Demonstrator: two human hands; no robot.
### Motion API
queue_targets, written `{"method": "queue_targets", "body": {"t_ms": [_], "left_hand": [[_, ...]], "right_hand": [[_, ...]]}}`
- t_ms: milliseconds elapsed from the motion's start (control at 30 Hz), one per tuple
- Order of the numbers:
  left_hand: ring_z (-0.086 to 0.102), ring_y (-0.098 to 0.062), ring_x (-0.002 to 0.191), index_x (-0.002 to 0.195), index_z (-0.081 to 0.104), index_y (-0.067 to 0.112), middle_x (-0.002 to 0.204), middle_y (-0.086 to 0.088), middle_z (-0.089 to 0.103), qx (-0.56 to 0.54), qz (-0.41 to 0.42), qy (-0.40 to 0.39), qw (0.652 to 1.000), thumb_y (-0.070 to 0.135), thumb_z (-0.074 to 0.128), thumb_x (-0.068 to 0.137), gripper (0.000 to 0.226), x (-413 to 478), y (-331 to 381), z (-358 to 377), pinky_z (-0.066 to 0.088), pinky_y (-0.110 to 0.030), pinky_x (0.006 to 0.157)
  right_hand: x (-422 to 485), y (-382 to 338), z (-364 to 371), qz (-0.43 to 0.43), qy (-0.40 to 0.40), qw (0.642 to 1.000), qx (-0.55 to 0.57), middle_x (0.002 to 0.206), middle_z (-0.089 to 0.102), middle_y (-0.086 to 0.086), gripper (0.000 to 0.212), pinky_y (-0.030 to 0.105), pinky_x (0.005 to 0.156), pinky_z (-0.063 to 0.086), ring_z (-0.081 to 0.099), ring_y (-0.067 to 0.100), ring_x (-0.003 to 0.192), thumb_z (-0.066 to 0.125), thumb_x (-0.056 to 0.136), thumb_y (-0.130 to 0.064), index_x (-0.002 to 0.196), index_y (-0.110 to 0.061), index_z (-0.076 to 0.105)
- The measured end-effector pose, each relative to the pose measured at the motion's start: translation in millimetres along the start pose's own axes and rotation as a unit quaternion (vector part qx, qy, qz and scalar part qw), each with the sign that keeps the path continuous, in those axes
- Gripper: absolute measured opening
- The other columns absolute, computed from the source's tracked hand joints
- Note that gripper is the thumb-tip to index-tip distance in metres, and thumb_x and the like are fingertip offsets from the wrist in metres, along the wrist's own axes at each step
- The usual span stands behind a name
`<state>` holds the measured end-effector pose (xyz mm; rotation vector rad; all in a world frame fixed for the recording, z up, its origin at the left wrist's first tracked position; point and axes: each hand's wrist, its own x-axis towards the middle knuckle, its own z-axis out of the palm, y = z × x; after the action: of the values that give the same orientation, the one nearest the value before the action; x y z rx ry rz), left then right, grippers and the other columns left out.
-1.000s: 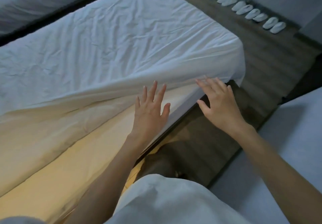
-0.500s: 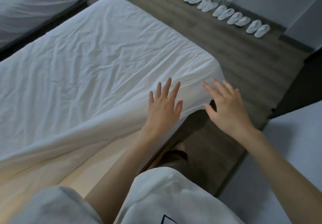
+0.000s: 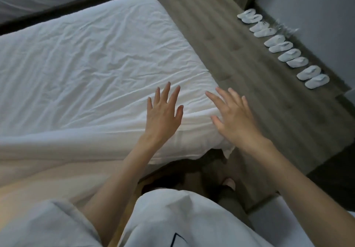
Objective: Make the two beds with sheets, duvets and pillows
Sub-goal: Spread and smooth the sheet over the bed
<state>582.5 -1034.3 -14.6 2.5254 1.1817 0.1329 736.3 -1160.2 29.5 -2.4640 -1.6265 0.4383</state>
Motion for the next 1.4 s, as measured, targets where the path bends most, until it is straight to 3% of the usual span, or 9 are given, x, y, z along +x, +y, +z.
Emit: {"method": "queue_targets", "body": {"t_ms": [167, 467, 1000, 1200, 1400], "left_hand": [[0.001, -0.028, 0.150, 0.155, 0.013, 0.030, 0.164, 0.000, 0.003, -0.043, -0.158, 0.020, 0.986, 0.039, 0.036, 0.103, 0.058, -17, 47, 27, 0.009, -0.051, 0.119], [0.007, -0.028, 0.149, 0.155, 0.015, 0.027, 0.163, -0.002, 0.006, -0.073, -0.390, 0.058, 0.916, 0.039, 0.039, 0.102, 0.060, -51, 73, 55, 0.015, -0.047, 0.119], [0.010, -0.028, 0.149, 0.155, 0.016, 0.024, 0.163, -0.007, 0.007, -0.174, -0.567, 0.100, 0.799, 0.039, 0.041, 0.100, 0.062, 18, 75, 102, 0.016, -0.046, 0.120], [0.013, -0.030, 0.148, 0.155, 0.016, 0.018, 0.162, -0.011, 0.010, -0.204, -0.631, 0.162, 0.730, 0.034, 0.042, 0.101, 0.062, 21, 121, 119, 0.020, -0.048, 0.119], [0.015, -0.026, 0.148, 0.154, 0.021, 0.022, 0.162, -0.008, 0.013, -0.222, -0.707, 0.242, 0.626, 0.039, 0.043, 0.101, 0.061, 21, 231, 152, 0.022, -0.046, 0.118]], "right_hand": [[22, 56, -27, -0.114, -0.058, 0.992, -0.019, 0.162, 0.012, -0.003, 0.062, 0.050, 0.119, 0.004, 0.004, 0.024, 0.149, 0.048, 0.099, -0.031, 0.153, -0.036, 0.017], [71, 89, -47, -0.291, -0.134, 0.946, -0.043, 0.162, 0.009, -0.005, 0.060, 0.050, 0.120, 0.006, 0.001, 0.022, 0.150, 0.046, 0.101, -0.029, 0.152, -0.037, 0.017], [187, 124, -50, -0.427, -0.202, 0.877, -0.081, 0.163, 0.009, -0.005, 0.059, 0.049, 0.121, 0.009, 0.003, 0.023, 0.150, 0.045, 0.101, -0.032, 0.153, -0.037, 0.017], [222, 128, -44, -0.534, -0.231, 0.806, -0.110, 0.163, 0.010, -0.004, 0.060, 0.051, 0.121, 0.010, 0.004, 0.025, 0.150, 0.046, 0.100, -0.032, 0.153, -0.037, 0.016], [242, 142, -41, -0.649, -0.248, 0.704, -0.147, 0.161, 0.016, -0.002, 0.060, 0.051, 0.118, 0.016, 0.011, 0.027, 0.149, 0.048, 0.099, -0.030, 0.153, -0.033, 0.021]]}}
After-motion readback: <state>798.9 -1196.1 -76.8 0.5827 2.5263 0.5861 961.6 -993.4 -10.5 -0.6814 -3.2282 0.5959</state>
